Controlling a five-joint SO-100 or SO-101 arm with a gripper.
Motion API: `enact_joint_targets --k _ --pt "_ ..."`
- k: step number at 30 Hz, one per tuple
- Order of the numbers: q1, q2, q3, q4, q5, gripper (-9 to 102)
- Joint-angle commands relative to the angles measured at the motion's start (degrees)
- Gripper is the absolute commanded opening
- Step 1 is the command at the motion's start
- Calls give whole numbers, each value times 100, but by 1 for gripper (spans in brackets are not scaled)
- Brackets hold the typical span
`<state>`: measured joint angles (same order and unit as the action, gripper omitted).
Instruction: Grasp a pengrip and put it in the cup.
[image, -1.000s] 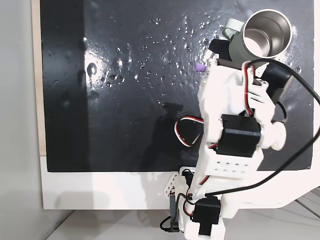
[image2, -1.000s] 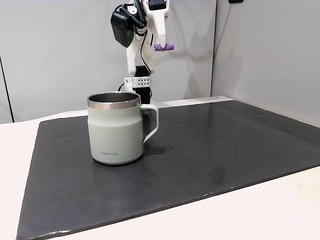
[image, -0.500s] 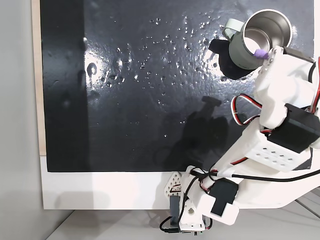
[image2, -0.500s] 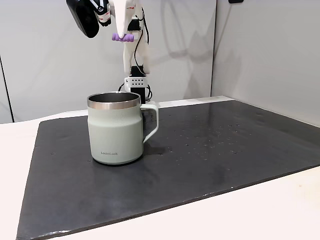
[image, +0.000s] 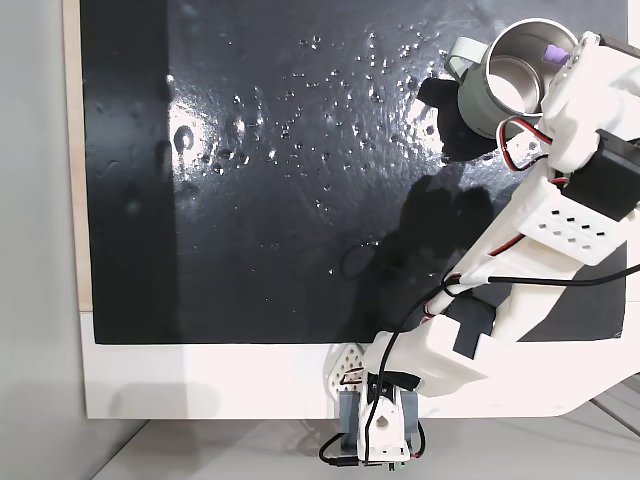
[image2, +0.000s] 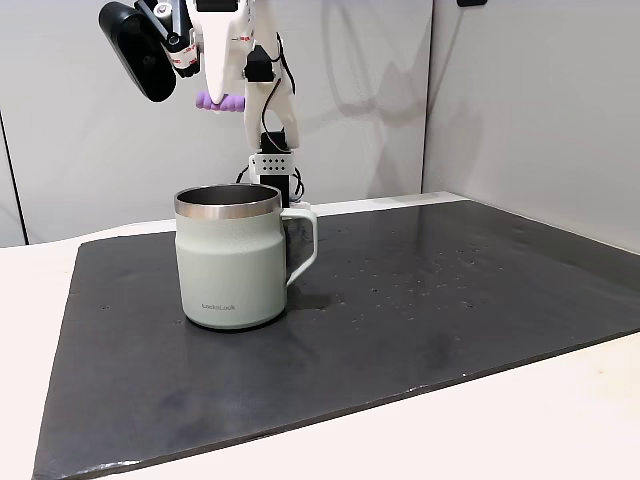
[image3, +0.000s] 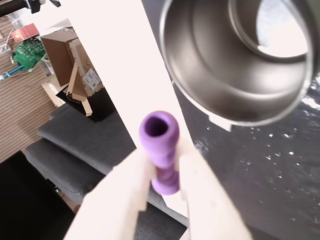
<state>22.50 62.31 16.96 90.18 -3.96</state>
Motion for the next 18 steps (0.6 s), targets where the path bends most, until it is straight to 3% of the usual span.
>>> enact_joint_targets --k 1,13,18 --pt "-185 -26 -439 -378 -35 1" --pt "-308 -26 -589 53 -79 2" --pt "-237 26 -589 229 -62 9"
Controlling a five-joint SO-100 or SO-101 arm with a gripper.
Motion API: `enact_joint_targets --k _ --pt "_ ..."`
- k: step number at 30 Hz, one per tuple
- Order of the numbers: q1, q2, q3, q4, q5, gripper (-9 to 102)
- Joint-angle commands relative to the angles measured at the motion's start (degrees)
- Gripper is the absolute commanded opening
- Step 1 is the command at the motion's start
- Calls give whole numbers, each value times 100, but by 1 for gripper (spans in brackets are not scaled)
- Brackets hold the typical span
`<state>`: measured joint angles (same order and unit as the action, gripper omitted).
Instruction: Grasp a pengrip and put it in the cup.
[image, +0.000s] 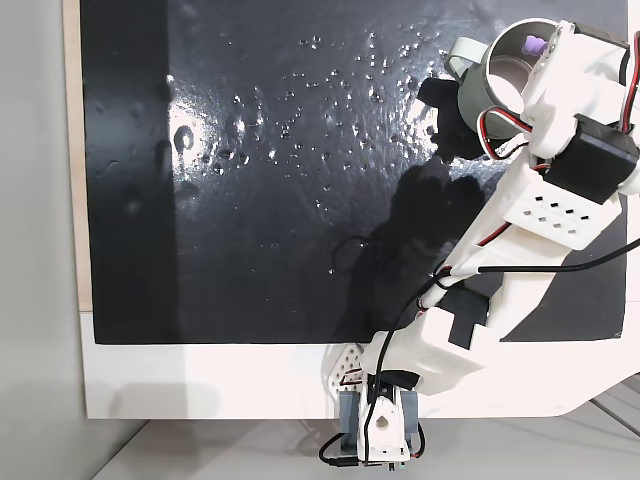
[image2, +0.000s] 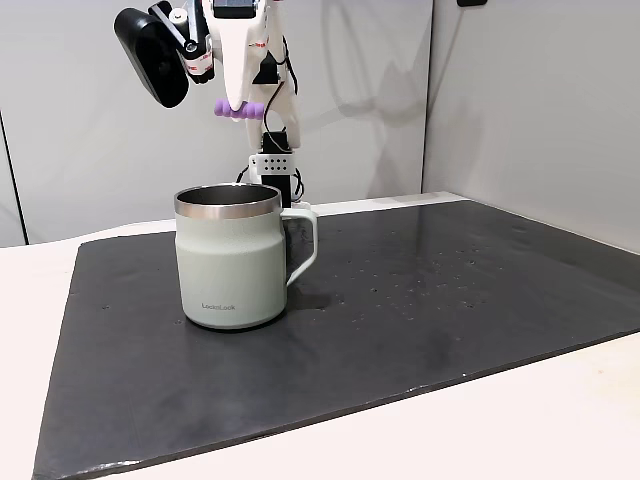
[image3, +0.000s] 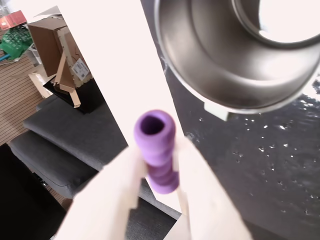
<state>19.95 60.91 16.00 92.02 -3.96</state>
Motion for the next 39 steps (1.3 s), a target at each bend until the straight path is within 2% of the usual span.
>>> enact_joint_targets --k 1,5,8,39 --pt "44 176 -492 44 -53 13" --pt "123 255 -527 123 0 33" --pt "132 308 -536 202 -9 38" --pt "149 580 -519 439 -44 36"
